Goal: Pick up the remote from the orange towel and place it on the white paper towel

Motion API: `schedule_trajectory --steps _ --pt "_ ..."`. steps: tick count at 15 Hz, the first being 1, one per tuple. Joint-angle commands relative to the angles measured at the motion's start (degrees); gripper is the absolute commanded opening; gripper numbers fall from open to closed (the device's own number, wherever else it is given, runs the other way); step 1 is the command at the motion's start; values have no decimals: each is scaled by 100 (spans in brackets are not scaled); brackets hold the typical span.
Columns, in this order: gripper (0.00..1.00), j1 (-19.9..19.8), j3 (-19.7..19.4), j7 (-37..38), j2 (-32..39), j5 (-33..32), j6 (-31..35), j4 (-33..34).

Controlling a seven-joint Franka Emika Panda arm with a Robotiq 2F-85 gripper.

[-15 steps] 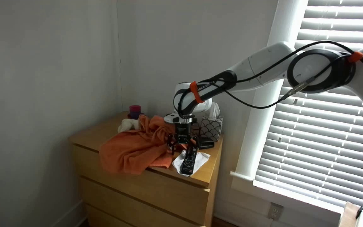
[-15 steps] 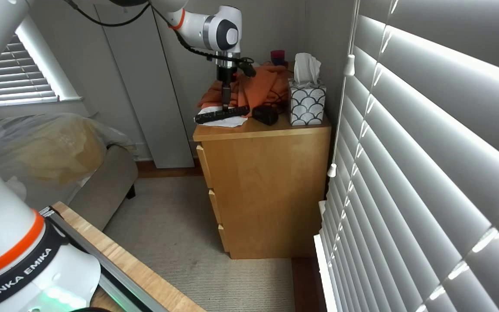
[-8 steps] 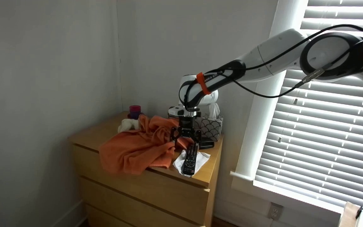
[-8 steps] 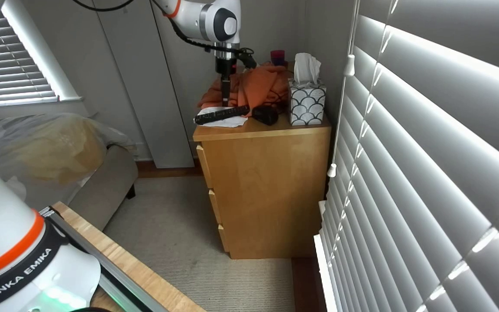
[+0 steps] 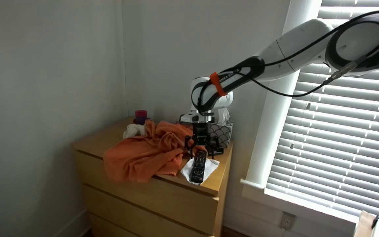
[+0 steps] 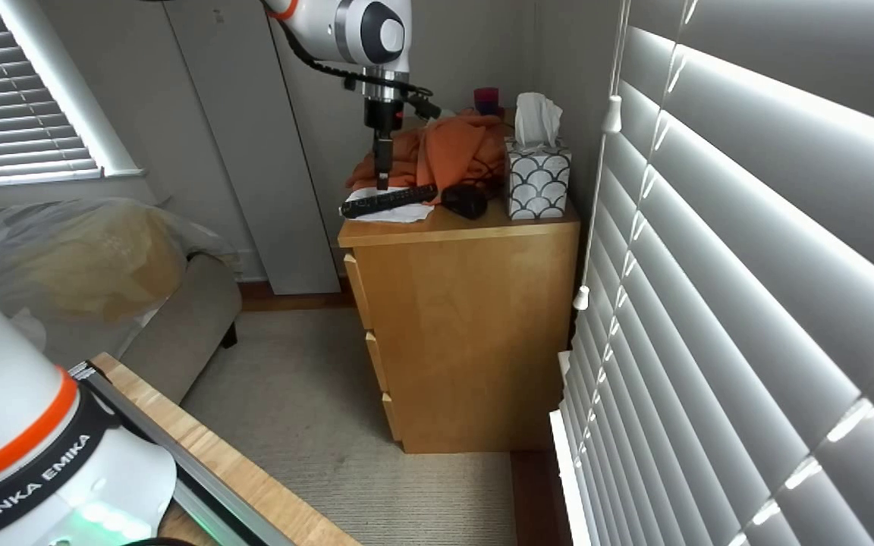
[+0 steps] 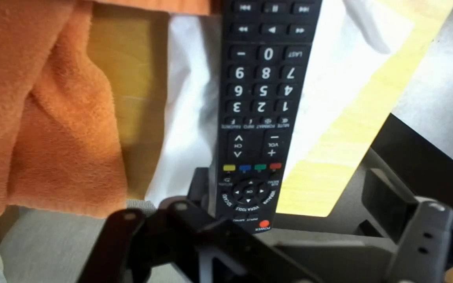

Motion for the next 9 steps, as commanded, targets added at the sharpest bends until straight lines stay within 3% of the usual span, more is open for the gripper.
schedule_trajectory --steps 1,9 --pt "100 43 -135 -168 -175 -334 422 -528" --pt "100 41 -177 -67 -120 -694 1523 -844"
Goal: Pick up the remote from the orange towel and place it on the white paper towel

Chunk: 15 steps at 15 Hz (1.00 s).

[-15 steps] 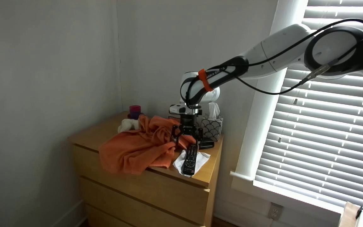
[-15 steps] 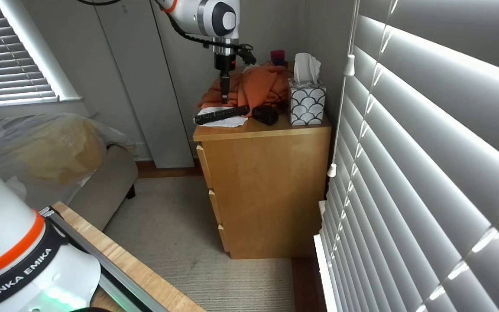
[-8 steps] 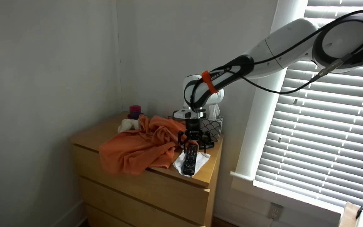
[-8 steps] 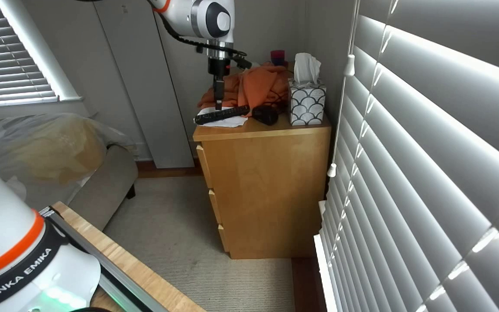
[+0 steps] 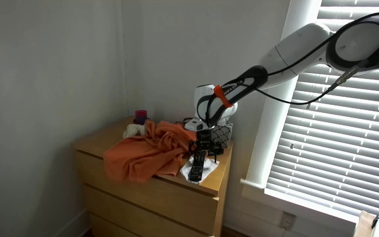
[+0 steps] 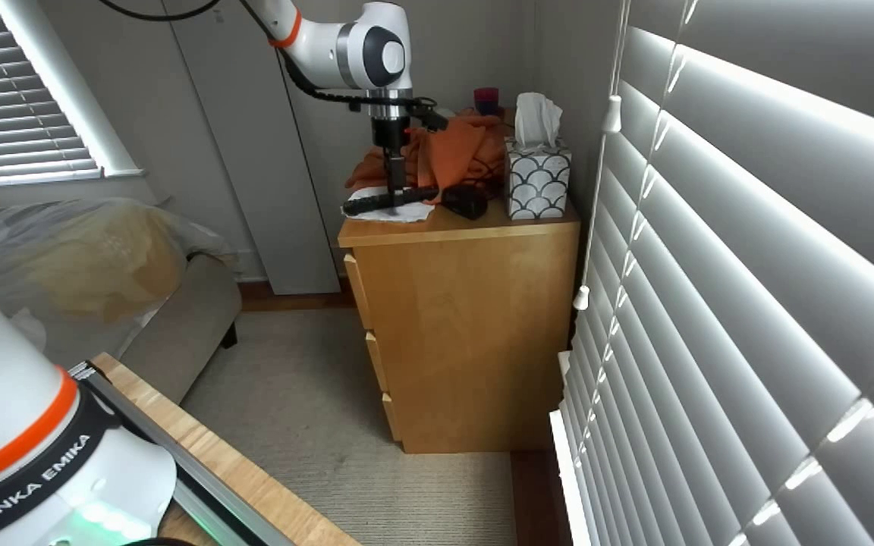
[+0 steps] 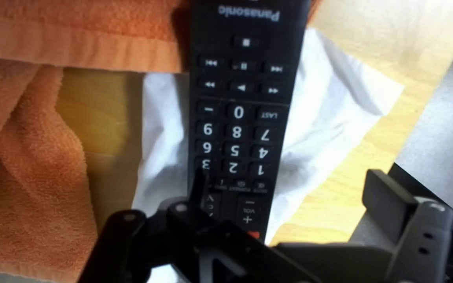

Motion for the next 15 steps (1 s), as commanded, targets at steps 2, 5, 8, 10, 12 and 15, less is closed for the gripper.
schedule_trajectory --steps 2,5,8,10,12,15 --pt "100 14 3 -113 -109 -133 651 -297" --pt "100 0 14 -136 -88 -123 731 -276" --pt "100 3 27 -193 -27 -128 618 -238" --pt "95 12 22 -194 10 -144 652 -229" --pt "71 21 20 -181 48 -147 659 -212" --pt "54 18 14 -169 90 -155 642 -194"
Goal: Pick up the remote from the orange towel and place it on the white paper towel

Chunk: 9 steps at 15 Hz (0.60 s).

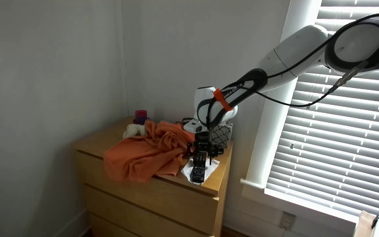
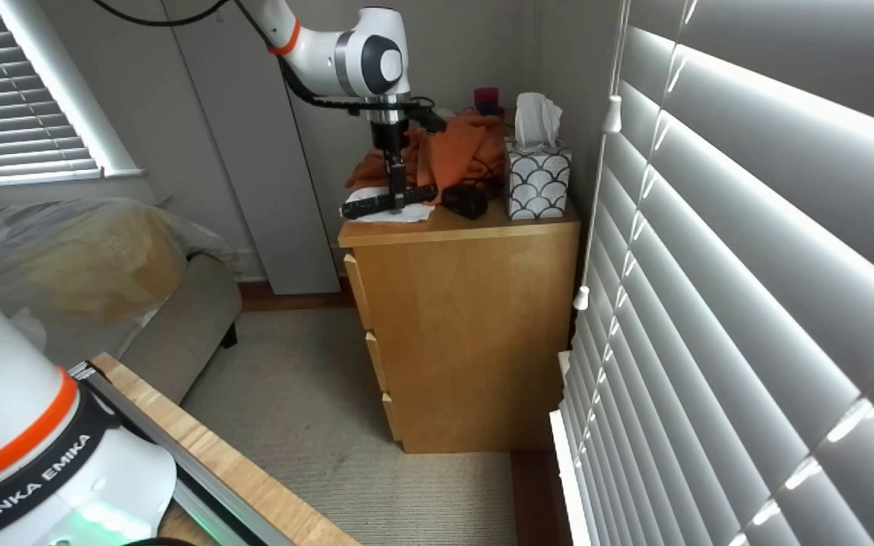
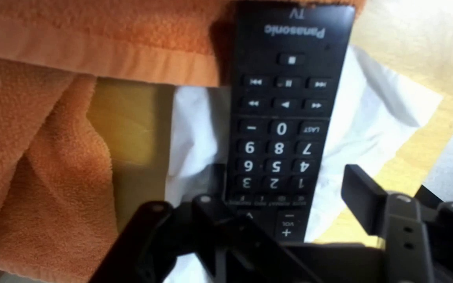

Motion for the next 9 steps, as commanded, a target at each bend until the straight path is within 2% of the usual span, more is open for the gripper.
schedule_trajectory --steps 1,2,4,9 --pt "48 8 -12 -163 69 -125 151 -59" --pt "46 9 -12 -163 79 -130 146 -55" --pt "30 17 -18 -162 81 -156 138 -47" --pt "30 9 21 -88 -94 -92 -48 -128"
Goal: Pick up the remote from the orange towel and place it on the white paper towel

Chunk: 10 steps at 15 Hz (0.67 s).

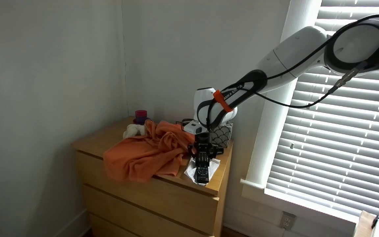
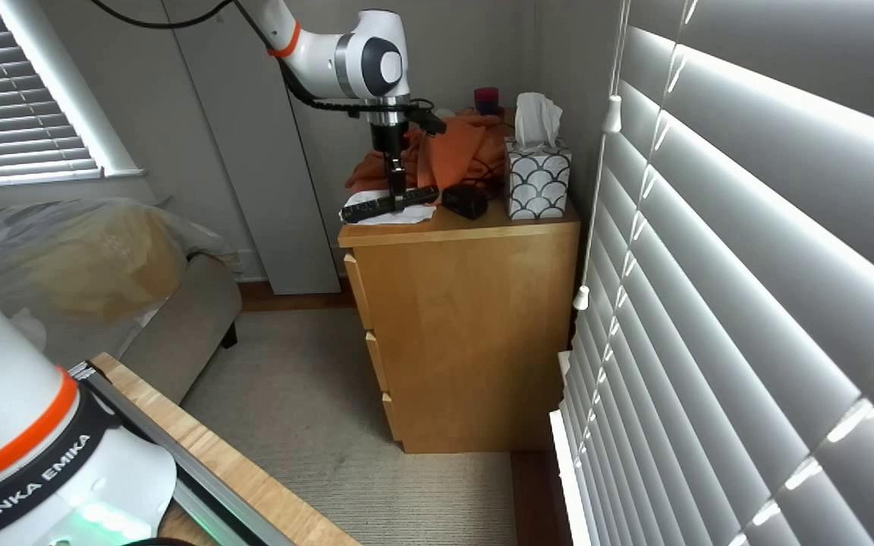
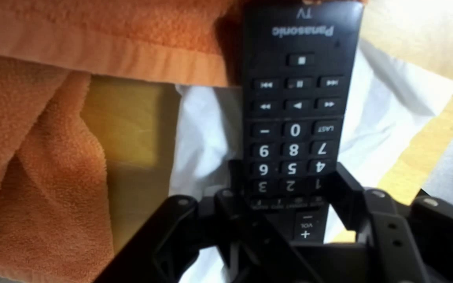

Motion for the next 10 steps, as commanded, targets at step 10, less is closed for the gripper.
schedule_trajectory --steps 10 --pt "30 -62 316 343 -691 944 -912 -190"
